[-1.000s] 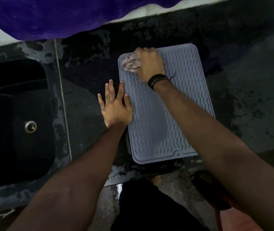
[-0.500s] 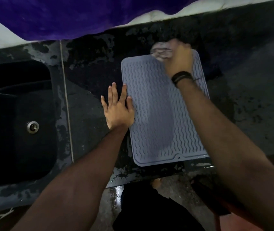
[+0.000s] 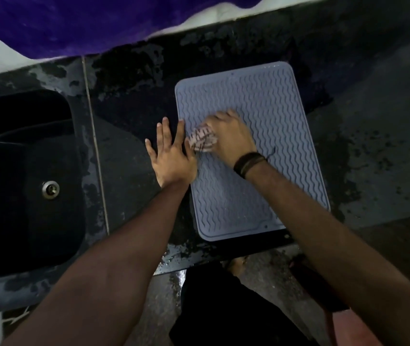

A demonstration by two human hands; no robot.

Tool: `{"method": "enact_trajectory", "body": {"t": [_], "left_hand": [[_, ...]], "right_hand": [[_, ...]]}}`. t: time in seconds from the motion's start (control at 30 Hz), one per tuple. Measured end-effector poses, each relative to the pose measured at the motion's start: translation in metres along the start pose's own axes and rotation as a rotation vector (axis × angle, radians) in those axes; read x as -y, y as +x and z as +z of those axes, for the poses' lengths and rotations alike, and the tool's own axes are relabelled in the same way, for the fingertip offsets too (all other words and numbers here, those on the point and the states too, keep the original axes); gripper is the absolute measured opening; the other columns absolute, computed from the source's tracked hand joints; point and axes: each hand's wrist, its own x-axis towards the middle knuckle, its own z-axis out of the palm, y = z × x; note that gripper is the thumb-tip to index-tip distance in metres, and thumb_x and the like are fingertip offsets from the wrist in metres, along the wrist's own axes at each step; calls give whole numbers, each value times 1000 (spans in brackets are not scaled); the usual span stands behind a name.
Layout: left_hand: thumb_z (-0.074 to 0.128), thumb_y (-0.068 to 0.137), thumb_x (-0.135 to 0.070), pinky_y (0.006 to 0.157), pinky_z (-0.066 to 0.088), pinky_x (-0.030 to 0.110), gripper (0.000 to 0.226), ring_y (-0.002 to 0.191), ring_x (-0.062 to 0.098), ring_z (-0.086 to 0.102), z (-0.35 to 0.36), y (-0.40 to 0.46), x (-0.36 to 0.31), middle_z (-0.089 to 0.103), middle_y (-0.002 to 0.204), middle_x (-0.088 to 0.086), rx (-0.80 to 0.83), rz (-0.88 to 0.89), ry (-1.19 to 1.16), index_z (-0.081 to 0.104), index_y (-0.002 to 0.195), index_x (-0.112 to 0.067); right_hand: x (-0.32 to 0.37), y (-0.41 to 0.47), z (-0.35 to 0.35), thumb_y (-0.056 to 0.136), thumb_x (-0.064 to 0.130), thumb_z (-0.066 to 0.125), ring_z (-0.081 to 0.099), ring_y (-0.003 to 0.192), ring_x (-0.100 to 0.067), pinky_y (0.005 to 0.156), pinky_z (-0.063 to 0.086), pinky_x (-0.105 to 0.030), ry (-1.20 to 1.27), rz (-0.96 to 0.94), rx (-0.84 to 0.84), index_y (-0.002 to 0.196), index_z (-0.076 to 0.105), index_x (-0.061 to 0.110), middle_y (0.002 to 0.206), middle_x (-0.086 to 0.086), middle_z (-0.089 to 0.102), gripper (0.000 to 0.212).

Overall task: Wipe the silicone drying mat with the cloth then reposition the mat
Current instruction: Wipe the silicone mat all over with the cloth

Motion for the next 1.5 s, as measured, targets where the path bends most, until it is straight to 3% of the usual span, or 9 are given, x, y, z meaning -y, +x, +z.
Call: {"method": "enact_trajectory", "body": {"t": [0.17, 0.37, 0.5, 0.83, 1.0, 1.1, 1.27, 1.33, 1.5], "left_hand": [[24, 109, -41, 125, -3, 53, 52, 157, 18, 1, -1, 1, 0, 6, 171, 1, 2, 9, -36, 21, 161, -37], [22, 110, -41, 125, -5, 53, 51, 157, 17, -1, -1, 0, 0, 5, 171, 1, 12, 0, -50, 20, 161, -36], [21, 109, -41, 125, -5, 53, 51, 157, 18, 0, -1, 0, 0, 6, 171, 1, 5, 0, -33, 19, 161, -37], [20, 109, -40, 125, -3, 53, 52, 157, 19, 1, 1, 2, 0, 7, 171, 2, -8, 8, -24, 21, 161, -35], [20, 109, -42, 125, -6, 53, 52, 157, 19, 0, 0, 1, 0, 7, 171, 2, -1, 5, -42, 20, 161, -34], [21, 109, -42, 125, -5, 53, 53, 157, 19, 0, -1, 0, 0, 6, 171, 2, 9, 2, -36, 19, 161, -35], [29, 108, -44, 125, -6, 56, 57, 157, 20, -4, -2, 2, 2, 0, 171, 3, 42, 28, 34, 11, 162, -35], [36, 105, -47, 125, -7, 54, 64, 157, 21, -4, -1, 1, 4, -2, 171, 4, 39, 51, 76, 9, 162, -35], [22, 110, -42, 124, -3, 56, 53, 157, 20, -1, 1, 4, 3, 3, 171, 3, 43, 9, 17, 14, 162, -36]], "right_hand": [[2, -30, 7, 72, 19, 79, 48, 118, -30, 84, 54, -41, -18, 20, -28, 119, 62, 13, 117, -8, 63, 50], [8, 50, -5, 85, 17, 66, 42, 127, -30, 93, 49, -43, -86, 82, -69, 129, 54, 13, 128, -9, 56, 46], [13, 86, -14, 83, 7, 62, 40, 129, -33, 93, 48, -43, -138, 119, -78, 130, 52, 11, 129, -11, 56, 48], [10, -51, 2, 84, 7, 65, 44, 124, -33, 87, 54, -45, -121, 48, 20, 125, 59, 9, 131, -8, 56, 42], [19, -117, -6, 69, 9, 77, 49, 120, -35, 83, 55, -44, -117, 26, 143, 118, 63, 11, 123, -9, 61, 51], [24, -118, -15, 76, 13, 73, 42, 126, -32, 91, 50, -45, -125, 28, 215, 121, 61, 13, 123, -7, 60, 46], [34, -55, -17, 82, 14, 67, 43, 124, -32, 98, 46, -45, -67, 93, -12, 124, 58, 13, 124, -8, 58, 43], [39, -45, -6, 86, 11, 62, 39, 129, -33, 102, 44, -44, -65, 110, 25, 129, 53, 12, 133, -9, 53, 45], [39, -89, 17, 84, 10, 63, 37, 131, -35, 105, 42, -44, -132, 56, 80, 136, 48, 11, 143, -10, 45, 54]]}}
